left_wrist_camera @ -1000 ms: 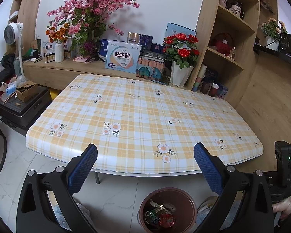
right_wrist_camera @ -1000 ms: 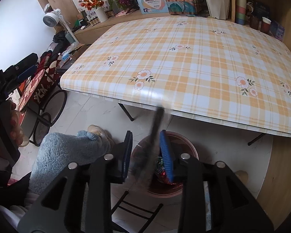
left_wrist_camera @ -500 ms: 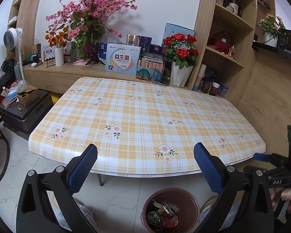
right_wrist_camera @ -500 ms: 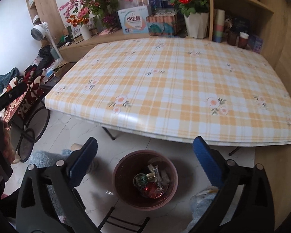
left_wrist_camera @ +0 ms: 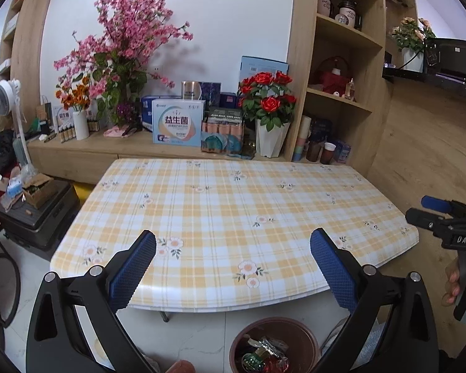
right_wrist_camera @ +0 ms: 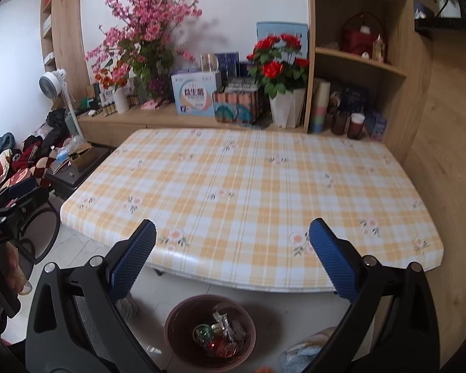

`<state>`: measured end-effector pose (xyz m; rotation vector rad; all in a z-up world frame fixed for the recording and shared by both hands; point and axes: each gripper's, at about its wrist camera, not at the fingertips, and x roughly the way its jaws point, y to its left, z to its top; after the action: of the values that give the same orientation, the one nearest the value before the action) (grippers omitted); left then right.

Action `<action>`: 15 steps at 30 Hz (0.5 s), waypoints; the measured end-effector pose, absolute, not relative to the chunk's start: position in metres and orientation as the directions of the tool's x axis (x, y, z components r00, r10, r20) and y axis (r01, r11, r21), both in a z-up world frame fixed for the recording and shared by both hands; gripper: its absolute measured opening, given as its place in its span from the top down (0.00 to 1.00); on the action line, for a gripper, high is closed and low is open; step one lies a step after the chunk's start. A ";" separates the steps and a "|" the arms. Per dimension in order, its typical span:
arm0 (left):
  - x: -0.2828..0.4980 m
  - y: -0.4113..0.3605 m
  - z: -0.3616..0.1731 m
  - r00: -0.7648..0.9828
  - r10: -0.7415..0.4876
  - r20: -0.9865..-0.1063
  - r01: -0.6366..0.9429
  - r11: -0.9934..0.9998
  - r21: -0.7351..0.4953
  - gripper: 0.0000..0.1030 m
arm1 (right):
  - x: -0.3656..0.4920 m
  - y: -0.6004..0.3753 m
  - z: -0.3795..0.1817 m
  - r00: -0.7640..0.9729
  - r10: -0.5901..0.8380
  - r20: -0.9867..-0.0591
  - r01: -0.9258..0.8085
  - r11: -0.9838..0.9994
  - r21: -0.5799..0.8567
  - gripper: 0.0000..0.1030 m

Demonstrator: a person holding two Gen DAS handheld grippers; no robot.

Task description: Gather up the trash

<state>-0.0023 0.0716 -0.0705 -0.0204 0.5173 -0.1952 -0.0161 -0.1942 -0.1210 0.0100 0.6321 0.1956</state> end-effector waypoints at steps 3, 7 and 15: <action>-0.002 0.066 -0.053 0.866 -0.178 -0.467 0.183 0.982 -0.035 0.06 | -0.018 -0.196 -0.101 0.812 0.179 -0.556 -0.179 0.982 0.055 0.05; -0.004 0.060 -0.034 0.887 -0.158 -0.434 0.178 0.984 0.005 0.06 | -0.021 -0.202 -0.077 0.843 0.160 -0.513 -0.163 0.986 0.040 0.05; -0.007 0.045 -0.008 0.915 -0.135 -0.381 0.174 0.983 0.067 0.06 | -0.026 -0.208 -0.062 0.867 0.150 -0.476 -0.147 0.988 0.044 0.05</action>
<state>-0.0073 0.0450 -0.0081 0.1007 0.3847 -0.1593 -0.0261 -0.2081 -0.0616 0.0062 0.4987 0.1552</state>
